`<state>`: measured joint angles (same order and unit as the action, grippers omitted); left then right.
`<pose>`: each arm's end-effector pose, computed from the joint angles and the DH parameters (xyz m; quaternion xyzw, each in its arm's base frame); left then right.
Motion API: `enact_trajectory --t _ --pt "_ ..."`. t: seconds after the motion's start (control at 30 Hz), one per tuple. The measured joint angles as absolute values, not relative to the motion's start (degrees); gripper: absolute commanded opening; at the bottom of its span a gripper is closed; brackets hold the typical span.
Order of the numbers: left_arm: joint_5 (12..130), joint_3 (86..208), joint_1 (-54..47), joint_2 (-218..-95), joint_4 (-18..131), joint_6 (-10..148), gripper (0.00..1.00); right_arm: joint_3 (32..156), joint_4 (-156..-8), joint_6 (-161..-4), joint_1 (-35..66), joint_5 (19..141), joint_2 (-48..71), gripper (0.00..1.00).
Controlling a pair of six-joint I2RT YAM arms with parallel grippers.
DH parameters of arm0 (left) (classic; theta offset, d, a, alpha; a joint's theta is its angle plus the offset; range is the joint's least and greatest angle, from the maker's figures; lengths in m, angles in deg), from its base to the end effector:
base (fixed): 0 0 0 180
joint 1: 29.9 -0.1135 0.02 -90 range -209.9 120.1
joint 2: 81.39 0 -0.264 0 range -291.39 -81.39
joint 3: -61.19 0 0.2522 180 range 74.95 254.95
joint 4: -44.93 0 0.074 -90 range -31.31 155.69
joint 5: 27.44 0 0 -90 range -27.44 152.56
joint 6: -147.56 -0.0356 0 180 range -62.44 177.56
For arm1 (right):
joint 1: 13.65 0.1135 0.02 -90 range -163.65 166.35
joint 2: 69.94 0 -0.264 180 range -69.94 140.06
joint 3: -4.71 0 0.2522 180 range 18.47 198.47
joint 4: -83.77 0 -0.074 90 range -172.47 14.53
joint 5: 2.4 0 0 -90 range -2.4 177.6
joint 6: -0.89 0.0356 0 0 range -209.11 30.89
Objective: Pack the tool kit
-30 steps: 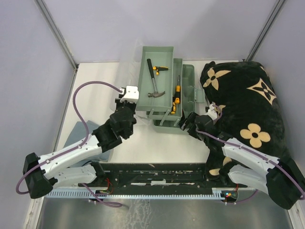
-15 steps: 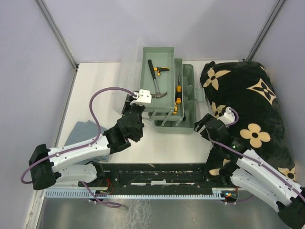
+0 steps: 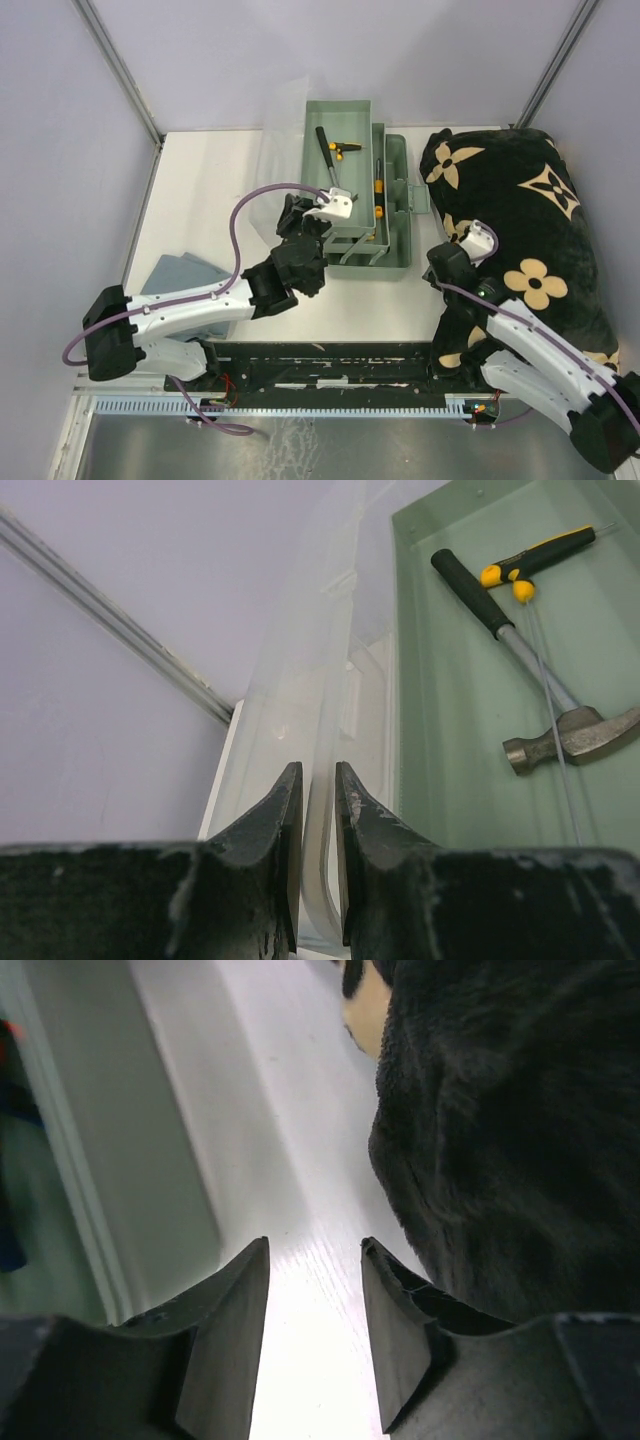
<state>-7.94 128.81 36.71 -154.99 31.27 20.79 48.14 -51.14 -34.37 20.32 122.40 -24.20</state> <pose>0.1425 -0.2450 0.3520 0.1524 0.6741 0.2087 0.6919 0.1421 0.0712 0.2164 0.2671 0.8549 0.0431 0.4426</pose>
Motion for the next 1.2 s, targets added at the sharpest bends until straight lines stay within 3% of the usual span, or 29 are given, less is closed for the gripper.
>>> enact_trajectory --t 0.2,0.4,0.8,0.93,1.13,1.17,1.2 --pt "-7.96 132.64 40.21 -160.0 28.69 15.15 0.03 47.22 -60.78 -38.76 12.92 108.37 -11.81 0.43" --pt "-7.68 135.59 43.9 -166.29 23.95 8.09 0.03 46.59 -67.93 -40.95 12.04 98.41 -9.08 0.44" --pt "-5.21 138.52 48.76 -174.73 21.59 4.02 0.03 44.86 -68.93 -38.91 11.41 94.71 -14.74 0.45" --pt "-4.64 139.28 50.29 -177.55 21.78 3.92 0.04 44.95 -65.2 -36.2 11.45 99.15 -17.28 0.46" --pt "-5.14 139.33 52.34 -180.24 24.45 4.4 0.19 45.02 -54.27 -33.03 11.45 108.63 -26.87 0.49" --pt "-5.4 139.39 52.58 -180.52 25.43 5.05 0.24 45.04 -52.85 -32.81 11.45 109.6 -29.25 0.5" --pt "-5.71 139.7 52.8 -180.83 26.51 5.88 0.36 45.06 -51.49 -32.64 11.45 110.4 -31.66 0.5"
